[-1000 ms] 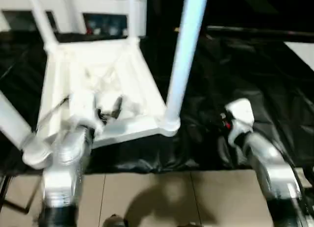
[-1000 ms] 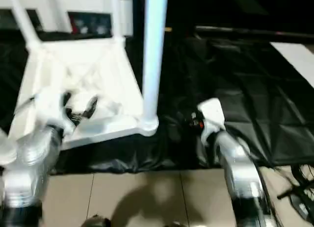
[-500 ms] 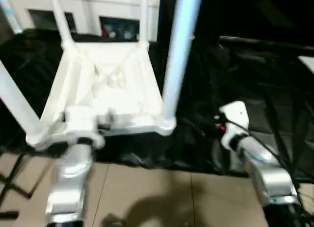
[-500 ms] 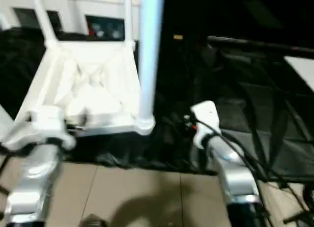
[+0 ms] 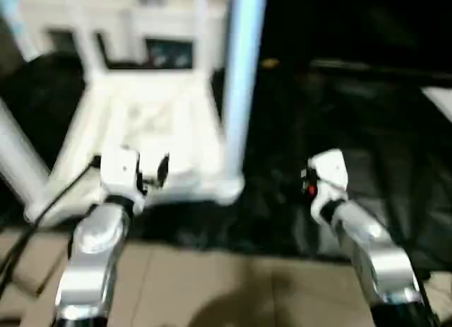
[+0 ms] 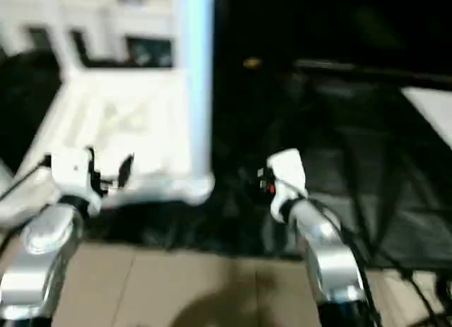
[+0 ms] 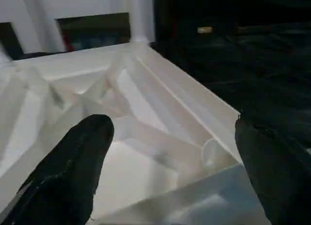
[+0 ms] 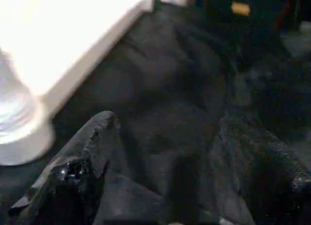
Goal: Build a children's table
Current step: Rotate table base, then rotate leg to tighten
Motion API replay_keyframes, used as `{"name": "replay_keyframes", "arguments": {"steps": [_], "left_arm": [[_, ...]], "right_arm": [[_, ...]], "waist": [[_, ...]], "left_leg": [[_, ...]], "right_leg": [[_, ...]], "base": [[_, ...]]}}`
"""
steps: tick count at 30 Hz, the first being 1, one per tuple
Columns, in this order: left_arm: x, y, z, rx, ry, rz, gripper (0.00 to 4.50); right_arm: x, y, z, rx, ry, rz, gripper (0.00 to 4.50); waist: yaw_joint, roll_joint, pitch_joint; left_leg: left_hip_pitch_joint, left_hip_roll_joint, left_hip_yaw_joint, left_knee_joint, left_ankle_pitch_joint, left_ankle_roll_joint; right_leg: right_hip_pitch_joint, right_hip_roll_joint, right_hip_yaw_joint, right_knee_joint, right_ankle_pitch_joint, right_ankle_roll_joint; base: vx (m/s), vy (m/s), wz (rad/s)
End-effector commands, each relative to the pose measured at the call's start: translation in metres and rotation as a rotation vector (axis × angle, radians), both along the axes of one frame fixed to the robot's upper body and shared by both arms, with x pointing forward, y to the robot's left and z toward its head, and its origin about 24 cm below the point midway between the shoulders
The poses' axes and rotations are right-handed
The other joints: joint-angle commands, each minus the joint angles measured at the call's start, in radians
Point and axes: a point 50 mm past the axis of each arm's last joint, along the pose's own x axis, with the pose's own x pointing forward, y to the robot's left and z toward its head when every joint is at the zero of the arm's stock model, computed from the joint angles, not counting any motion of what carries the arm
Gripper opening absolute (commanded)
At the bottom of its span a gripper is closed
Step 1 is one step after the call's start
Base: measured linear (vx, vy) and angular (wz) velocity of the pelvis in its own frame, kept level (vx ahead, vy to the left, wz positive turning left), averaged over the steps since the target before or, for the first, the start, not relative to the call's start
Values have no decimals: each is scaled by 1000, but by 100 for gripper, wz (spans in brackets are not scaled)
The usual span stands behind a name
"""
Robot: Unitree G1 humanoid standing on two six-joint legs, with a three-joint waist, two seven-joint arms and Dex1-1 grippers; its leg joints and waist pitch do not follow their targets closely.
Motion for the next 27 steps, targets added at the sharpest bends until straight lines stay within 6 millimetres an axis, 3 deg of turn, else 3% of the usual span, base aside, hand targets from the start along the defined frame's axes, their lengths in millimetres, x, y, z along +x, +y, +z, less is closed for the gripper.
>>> {"name": "replay_keyframes", "arguments": {"steps": [1, 2, 3, 4, 5, 6, 7, 8, 9, 10, 11, 12, 13, 14, 15, 17, 18, 19, 20, 21, 23, 24, 25, 26, 27], "left_arm": [[1, 8, -1, 9, 16, 17, 445], [1, 8, -1, 8, 14, 7, 445], [1, 8, -1, 5, 12, 0, 445], [1, 8, -1, -7, 10, -16, 445], [1, 6, -2, -14, 6, -46, 445], [1, 6, -2, -15, 4, -53, 445], [2, 6, -2, -17, 0, -67, 445], [5, 6, -3, -16, -5, -111, 445], [11, 7, -3, -22, -16, -189, 445], [11, 7, -3, -22, -16, -189, 445], [17, 7, -2, -28, -16, -243, 445], [17, 7, -2, -28, -16, -243, 445], [24, 6, -2, -21, -11, -292, 445], [28, 6, -2, -14, -4, -326, 445], [31, 3, -4, 13, 18, -400, 445], [32, 0, -7, 34, 62, -491, 445], [32, -2, -9, 53, 89, -547, 445], [32, -3, -13, 74, 140, -624, 445], [32, -4, -15, 84, 172, -665, 445], [32, -5, -17, 102, 215, -713, 445], [34, -6, -22, 145, 295, -800, 445], [34, -6, -23, 171, 321, -842, 445], [38, -6, -24, 200, 337, -864, 445], [43, -6, -25, 242, 353, -886, 429], [46, -6, -26, 260, 358, -888, 419]], "right_arm": [[1, 7, 4, 6, -9, 21, 376], [1, 8, 3, -4, -6, 28, 376], [1, 8, 2, -9, -6, 33, 376], [1, 8, 2, -12, -7, 40, 376], [2, 9, 3, -6, -8, 51, 376], [2, 9, 3, -4, -8, 53, 376], [2, 8, 4, 1, -9, 59, 376], [4, 8, 5, 15, -11, 77, 376], [7, 6, 8, 20, -14, 106, 376], [7, 6, 8, 20, -14, 106, 376], [10, 4, 8, 5, -18, 124, 376], [10, 4, 8, 5, -18, 124, 376], [13, 2, 9, -4, -21, 135, 376], [15, 0, 9, -8, -22, 140, 376], [17, -2, 9, -15, -18, 152, 376], [18, -5, 7, -29, -12, 168, 376], [19, -7, 7, -41, -7, 179, 376], [19, -9, 6, -55, 0, 197, 376], [19, -10, 5, -62, 4, 208, 376], [19, -12, 4, -70, 12, 229, 376], [17, -15, 4, -85, 24, 292, 376], [16, -16, 5, -91, 29, 321, 376], [14, -17, 5, -99, 32, 357, 376], [12, -18, 7, -108, 34, 407, 376], [11, -19, 7, -112, 34, 427, 376]], "waist": [[10, 10, -70], [1, 18, -77], [-11, 33, -91], [-28, 23, -103], [-26, 8, -113], [-15, -5, -104], [-7, -22, -104], [2, -27, -98], [5, -20, -82], [1, -14, -74], [-6, -1, -69], [-13, -1, -66], [-19, 3, -54], [-24, -2, -43], [-22, 1, -40], [-21, -4, -32], [-19, -12, -31], [-17, 1, -37], [-18, -11, -42], [-18, -3, -45], [-22, -5, -46], [-25, 5, -47], [-25, 5, -47], [-25, 12, -51], [-25, 4, -56]], "left_leg": [[-47, 37, -16, -66, 312, 57], [-49, 54, -37, -71, 360, 81], [9, 100, -74, -50, 463, 157], [52, 148, -116, -30, 627, 242], [55, 135, -127, -5, 867, 276], [3, 72, -95, 1, 869, 247], [-33, 28, -65, -3, 782, 212], [-59, 3, -41, -12, 644, 165], [-52, 22, -34, -52, 262, 34], [-48, 27, -38, -63, 179, 2], [-28, 52, -47, -81, 43, -44], [-22, 61, -48, -89, -15, -52], [-16, 70, -44, -107, -113, -66], [-12, 66, -32, -118, -209, -78], [-6, 66, -22, -119, -250, -88], [0, 67, -15, -124, -296, -100], [3, 63, -10, -126, -296, -100], [3, 66, -7, -132, -265, -101], [-7, 69, -4, -134, -204, -87], [-8, 70, -4, -133, -185, -84], [-7, 68, 4, -133, -211, -78], [-7, 68, 6, -130, -208, -75], [-7, 68, 6, -130, -208, -75], [-10, 67, 7, -126, -179, -66], [-10, 67, 11, -120, -145, -50]], "right_leg": [[43, -88, 60, -80, 75, -81], [36, -74, 52, -48, 212, -63], [-18, -63, 49, -4, 351, -46], [-71, -107, 79, 19, 387, -57], [-84, -121, 107, 33, 511, -39], [-57, -114, 129, 25, 650, -7], [-18, -89, 127, 26, 762, 18], [-2, -79, 127, 20, 850, 36], [-7, -91, 115, -9, 757, 42], [-8, -89, 109, -17, 660, 34], [-18, -92, 103, -33, 448, -1], [-21, -94, 102, -40, 353, -27], [-28, -99, 103, -55, 178, -82], [-29, -104, 109, -77, -7, -112], [-34, -113, 117, -90, -142, -124], [-41, -117, 120, -105, -283, -114], [-41, -122, 121, -120, -372, -91], [-37, -126, 118, -117, -363, -84], [-31, -123, 117, -112, -291, -82], [-32, -121, 115, -105, -253, -90], [-38, -118, 112, -99, -192, -122], [-39, -119, 113, -99, -155, -132], [-39, -119, 113, -99, -155, -132], [-36, -118, 113, -93, -100, -143], [-32, -117, 114, -90, -35, -151]], "base": [[129, 56, 0], [146, 56, -3], [146, 56, -3], [91, 42, 0], [0, 0, 0], [0, 0, 0], [0, 0, 0], [0, 0, 0], [0, 0, 0], [-94, -5, 1], [-103, 6, 0], [-103, 6, 0], [-107, 22, 2], [-107, 16, 2], [-107, 16, 2], [-103, 12, -1], [-99, 17, -3], [-59, 33, -8], [0, 0, 0], [0, 0, 0], [0, 0, 0], [0, 0, 0], [0, 0, 0], [0, 0, 0], [0, 0, 0]]}}
